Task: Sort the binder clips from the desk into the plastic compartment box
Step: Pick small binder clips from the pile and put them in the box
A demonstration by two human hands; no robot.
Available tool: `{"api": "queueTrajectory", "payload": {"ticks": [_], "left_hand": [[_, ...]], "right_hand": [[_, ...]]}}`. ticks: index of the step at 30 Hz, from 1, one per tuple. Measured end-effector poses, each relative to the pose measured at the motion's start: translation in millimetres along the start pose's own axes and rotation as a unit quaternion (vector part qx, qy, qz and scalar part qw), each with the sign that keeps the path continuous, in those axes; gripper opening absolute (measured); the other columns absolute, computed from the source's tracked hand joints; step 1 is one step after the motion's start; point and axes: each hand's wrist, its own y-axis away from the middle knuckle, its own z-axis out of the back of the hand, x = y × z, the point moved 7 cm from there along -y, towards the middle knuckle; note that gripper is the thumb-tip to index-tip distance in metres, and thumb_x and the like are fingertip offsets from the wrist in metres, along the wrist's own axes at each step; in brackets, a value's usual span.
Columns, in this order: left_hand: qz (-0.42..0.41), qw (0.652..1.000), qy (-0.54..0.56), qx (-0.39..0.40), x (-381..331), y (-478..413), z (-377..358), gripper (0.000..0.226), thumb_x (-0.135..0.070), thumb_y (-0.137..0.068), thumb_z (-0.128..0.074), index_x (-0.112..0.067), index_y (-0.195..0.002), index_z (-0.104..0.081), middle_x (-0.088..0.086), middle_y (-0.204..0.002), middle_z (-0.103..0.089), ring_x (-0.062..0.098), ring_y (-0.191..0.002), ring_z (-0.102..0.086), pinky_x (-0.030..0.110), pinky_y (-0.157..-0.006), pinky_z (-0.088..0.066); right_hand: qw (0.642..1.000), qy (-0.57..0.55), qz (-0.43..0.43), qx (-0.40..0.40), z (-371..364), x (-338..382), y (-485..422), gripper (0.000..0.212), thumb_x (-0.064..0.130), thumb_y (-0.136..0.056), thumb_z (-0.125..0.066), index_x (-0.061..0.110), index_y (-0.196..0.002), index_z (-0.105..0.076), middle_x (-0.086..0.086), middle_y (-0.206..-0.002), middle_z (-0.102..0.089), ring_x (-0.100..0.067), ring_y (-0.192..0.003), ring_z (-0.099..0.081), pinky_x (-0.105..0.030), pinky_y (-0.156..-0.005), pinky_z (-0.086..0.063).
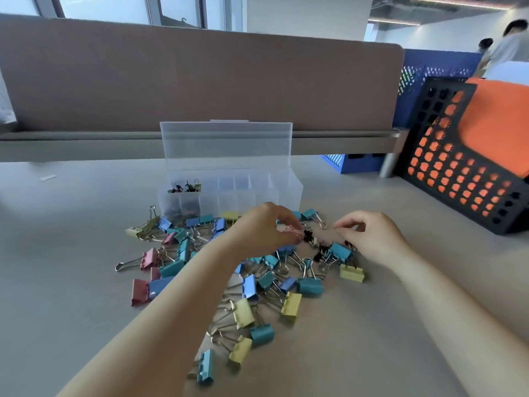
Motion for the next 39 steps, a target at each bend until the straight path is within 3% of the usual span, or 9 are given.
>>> {"api": "queueTrajectory", "payload": {"ticks": [4, 9, 12, 20, 23, 26, 31, 35, 39], "left_hand": [[-0.052, 0.991, -0.120, 0.006, -20, -1, -21, 0.017, -0.039, -0.083, -0.066, -0.031, -0.098, -0.069, -0.005, -0.108, -0.055, 0.015, -0.102, -0.050, 0.028, -0.086, -0.042], [-0.065, 0.985, -0.160, 0.010, -25, 1, -29, 0.017, -0.032, -0.087, -0.058, -0.032, -0.100, -0.069, -0.004, -0.105, -0.054, 0.019, -0.103, -0.048, 0.034, -0.090, -0.044], [-0.074, 0.983, -0.170, 0.009, -20, 4, -27, 0.017, -0.029, -0.089, -0.057, -0.033, -0.100, -0.069, -0.007, -0.103, -0.053, 0.017, -0.104, -0.049, 0.028, -0.089, -0.040], [-0.072, 0.984, -0.148, 0.060, -20, 10, -21, 0.027, -0.047, -0.089, -0.057, -0.036, -0.112, -0.066, -0.008, -0.118, -0.052, 0.012, -0.114, -0.041, 0.024, -0.089, -0.027], [-0.068, 0.977, -0.164, 0.120, -21, 14, -28, 0.051, -0.065, -0.075, -0.062, -0.042, -0.121, -0.058, -0.009, -0.130, -0.043, 0.013, -0.121, -0.031, 0.030, -0.099, -0.026], [-0.056, 0.963, -0.210, 0.159, -19, 18, -35, 0.071, -0.074, -0.062, -0.066, -0.045, -0.125, -0.051, -0.010, -0.136, -0.036, 0.017, -0.125, -0.026, 0.041, -0.109, -0.023], [-0.085, 0.964, -0.221, 0.121, -26, 15, -29, 0.054, -0.055, -0.075, -0.069, -0.037, -0.124, -0.054, -0.017, -0.118, -0.054, 0.012, -0.113, -0.039, 0.033, -0.099, -0.026], [-0.089, 0.970, -0.197, 0.108, -26, 16, -24, 0.039, -0.043, -0.080, -0.067, -0.036, -0.117, -0.059, -0.022, -0.101, -0.063, 0.004, -0.097, -0.052, 0.028, -0.088, -0.029], [-0.079, 0.979, -0.149, 0.115, -19, 15, -17, 0.027, -0.042, -0.082, -0.069, -0.034, -0.107, -0.064, -0.023, -0.094, -0.064, 0.002, -0.091, -0.057, 0.028, -0.088, -0.041]], "right_hand": [[0.998, 0.014, 0.027, 0.052, -3, 0, 12, 0.012, 0.023, -0.081, -0.074, 0.033, -0.078, -0.069, 0.008, -0.087, -0.060, -0.001, -0.068, -0.049, -0.014, -0.061, -0.035], [0.994, 0.070, 0.054, 0.062, -13, 9, 20, 0.021, 0.046, -0.067, -0.080, 0.037, -0.085, -0.072, 0.008, -0.090, -0.055, -0.014, -0.089, -0.052, -0.033, -0.081, -0.044], [0.984, 0.150, 0.077, 0.064, -22, 18, 24, 0.035, 0.051, -0.069, -0.078, 0.034, -0.099, -0.072, 0.013, -0.091, -0.049, -0.013, -0.098, -0.044, -0.029, -0.084, -0.037], [0.970, 0.217, 0.107, 0.035, -26, 31, 29, 0.019, 0.044, -0.079, -0.068, 0.032, -0.094, -0.067, 0.009, -0.103, -0.054, -0.016, -0.111, -0.043, -0.030, -0.089, -0.028], [0.983, 0.154, 0.101, 0.018, -25, 27, 27, 0.016, 0.040, -0.077, -0.072, 0.030, -0.087, -0.065, 0.013, -0.089, -0.051, -0.015, -0.100, -0.047, -0.031, -0.084, -0.033], [0.998, -0.014, 0.058, 0.001, -17, 20, 28, 0.012, 0.027, -0.079, -0.072, 0.025, -0.078, -0.060, 0.013, -0.081, -0.061, -0.012, -0.082, -0.057, -0.027, -0.077, -0.045], [0.995, -0.080, 0.055, -0.002, -13, 23, 34, 0.010, 0.015, -0.083, -0.066, 0.022, -0.087, -0.061, 0.008, -0.077, -0.063, -0.013, -0.071, -0.058, -0.012, -0.058, -0.040], [0.997, -0.038, 0.068, 0.026, -21, 25, 34, 0.016, 0.015, -0.091, -0.054, 0.026, -0.097, -0.063, 0.013, -0.087, -0.060, -0.006, -0.074, -0.055, -0.013, -0.064, -0.040], [0.996, -0.013, 0.061, 0.063, -25, 26, 35, 0.020, 0.010, -0.091, -0.045, 0.020, -0.089, -0.062, 0.006, -0.101, -0.059, -0.009, -0.091, -0.052, -0.013, -0.073, -0.038]]}}
